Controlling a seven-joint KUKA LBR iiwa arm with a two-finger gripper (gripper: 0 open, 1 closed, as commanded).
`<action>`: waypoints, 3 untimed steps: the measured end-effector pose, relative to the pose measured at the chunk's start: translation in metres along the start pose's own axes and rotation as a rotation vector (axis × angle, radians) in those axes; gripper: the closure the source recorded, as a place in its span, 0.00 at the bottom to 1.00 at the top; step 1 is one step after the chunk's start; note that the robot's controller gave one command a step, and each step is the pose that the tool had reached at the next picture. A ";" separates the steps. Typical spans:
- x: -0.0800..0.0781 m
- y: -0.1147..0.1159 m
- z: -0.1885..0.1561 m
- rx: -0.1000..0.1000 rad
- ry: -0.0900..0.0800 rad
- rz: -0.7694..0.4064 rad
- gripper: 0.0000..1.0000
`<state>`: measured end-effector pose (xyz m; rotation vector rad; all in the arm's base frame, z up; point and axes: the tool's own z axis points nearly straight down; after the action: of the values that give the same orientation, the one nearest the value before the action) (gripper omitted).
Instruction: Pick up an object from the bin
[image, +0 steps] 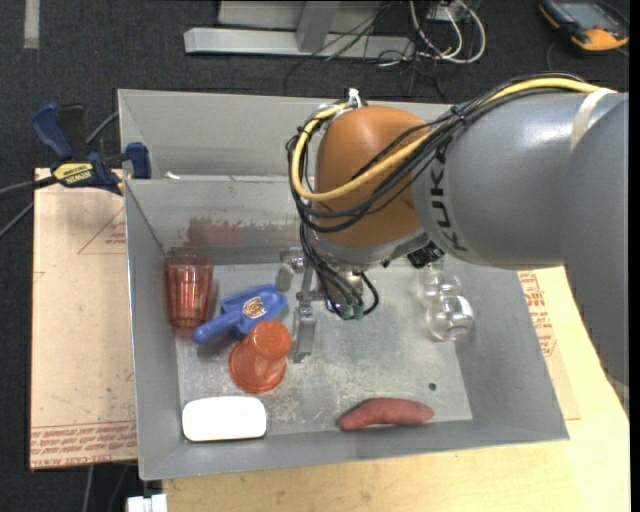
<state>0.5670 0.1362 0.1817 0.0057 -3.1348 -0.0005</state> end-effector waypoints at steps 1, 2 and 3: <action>-0.002 -0.001 -0.005 -0.001 -0.008 0.003 0.00; 0.025 0.027 0.072 -0.001 -0.005 -0.119 0.00; 0.021 0.023 0.062 -0.002 -0.005 -0.153 1.00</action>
Offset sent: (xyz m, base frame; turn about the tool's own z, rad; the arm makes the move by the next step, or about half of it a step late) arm -0.0359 0.0360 -0.1006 -0.1640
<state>0.5457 0.1590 0.1197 0.2463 -3.1304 -0.0041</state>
